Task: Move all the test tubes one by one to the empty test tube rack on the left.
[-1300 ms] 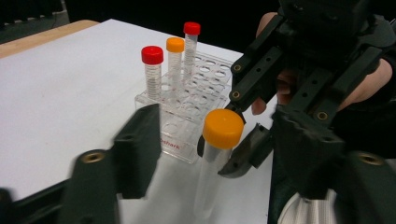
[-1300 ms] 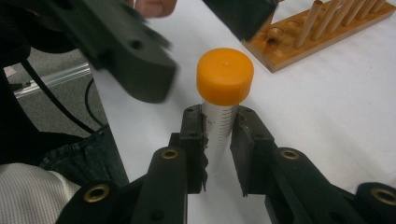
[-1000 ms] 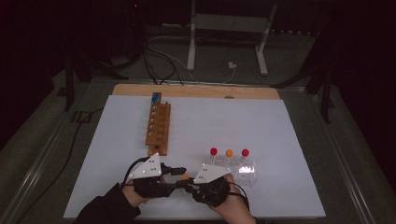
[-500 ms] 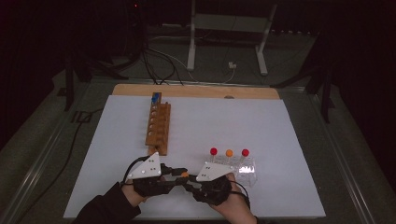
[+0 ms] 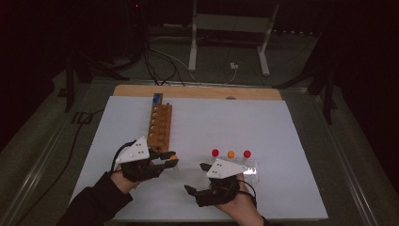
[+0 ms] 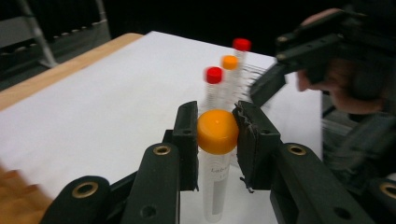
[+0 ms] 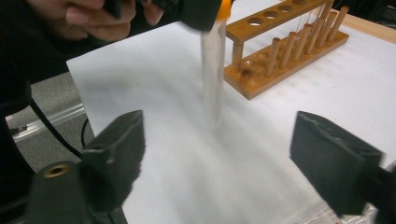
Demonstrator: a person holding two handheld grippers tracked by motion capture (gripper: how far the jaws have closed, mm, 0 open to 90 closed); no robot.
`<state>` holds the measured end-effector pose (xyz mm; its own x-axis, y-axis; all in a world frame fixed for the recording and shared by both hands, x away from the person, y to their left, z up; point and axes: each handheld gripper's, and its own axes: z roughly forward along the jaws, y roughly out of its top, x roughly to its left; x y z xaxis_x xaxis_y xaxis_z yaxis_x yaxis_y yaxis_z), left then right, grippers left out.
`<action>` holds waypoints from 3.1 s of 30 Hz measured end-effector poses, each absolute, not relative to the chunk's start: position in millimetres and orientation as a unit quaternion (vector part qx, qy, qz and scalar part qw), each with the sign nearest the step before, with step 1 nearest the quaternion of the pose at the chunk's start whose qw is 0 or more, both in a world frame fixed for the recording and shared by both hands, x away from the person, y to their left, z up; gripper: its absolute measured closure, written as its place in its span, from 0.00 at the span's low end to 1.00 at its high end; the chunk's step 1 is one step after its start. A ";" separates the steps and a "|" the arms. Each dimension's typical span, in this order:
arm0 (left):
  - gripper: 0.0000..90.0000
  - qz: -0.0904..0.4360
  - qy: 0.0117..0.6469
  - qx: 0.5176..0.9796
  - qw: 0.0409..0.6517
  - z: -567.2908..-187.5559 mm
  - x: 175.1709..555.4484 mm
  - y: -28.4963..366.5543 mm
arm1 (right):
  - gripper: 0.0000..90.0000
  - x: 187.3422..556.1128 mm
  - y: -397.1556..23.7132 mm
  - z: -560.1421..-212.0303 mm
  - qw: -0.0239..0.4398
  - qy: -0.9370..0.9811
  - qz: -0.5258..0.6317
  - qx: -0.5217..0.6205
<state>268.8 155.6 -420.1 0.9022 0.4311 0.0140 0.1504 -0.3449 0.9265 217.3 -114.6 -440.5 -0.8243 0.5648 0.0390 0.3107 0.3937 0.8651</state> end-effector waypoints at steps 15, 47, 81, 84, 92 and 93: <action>0.80 0.181 0.214 0.799 0.532 -385.4 309.4 174.2 | 0.00 215.9 -122.1 -434.2 0.129 0.810 0.507 0.267; 0.80 0.281 0.324 0.749 0.504 -377.5 406.7 193.3 | 0.00 214.3 -127.7 -430.1 0.123 0.804 0.522 0.257; 0.80 0.271 0.379 0.759 0.456 -445.8 433.6 186.3 | 0.00 213.0 -130.8 -430.2 0.119 0.800 0.529 0.259; 0.80 0.273 0.378 0.761 0.452 -449.5 433.4 185.2 | 0.00 213.0 -130.8 -430.2 0.119 0.799 0.529 0.259; 0.80 0.272 0.378 0.761 0.451 -450.1 433.1 183.8 | 0.00 211.7 -130.2 -429.4 0.119 0.801 0.529 0.256; 0.80 0.272 0.377 0.762 0.450 -449.9 433.2 183.8 | 0.00 211.6 -130.2 -429.2 0.120 0.801 0.529 0.255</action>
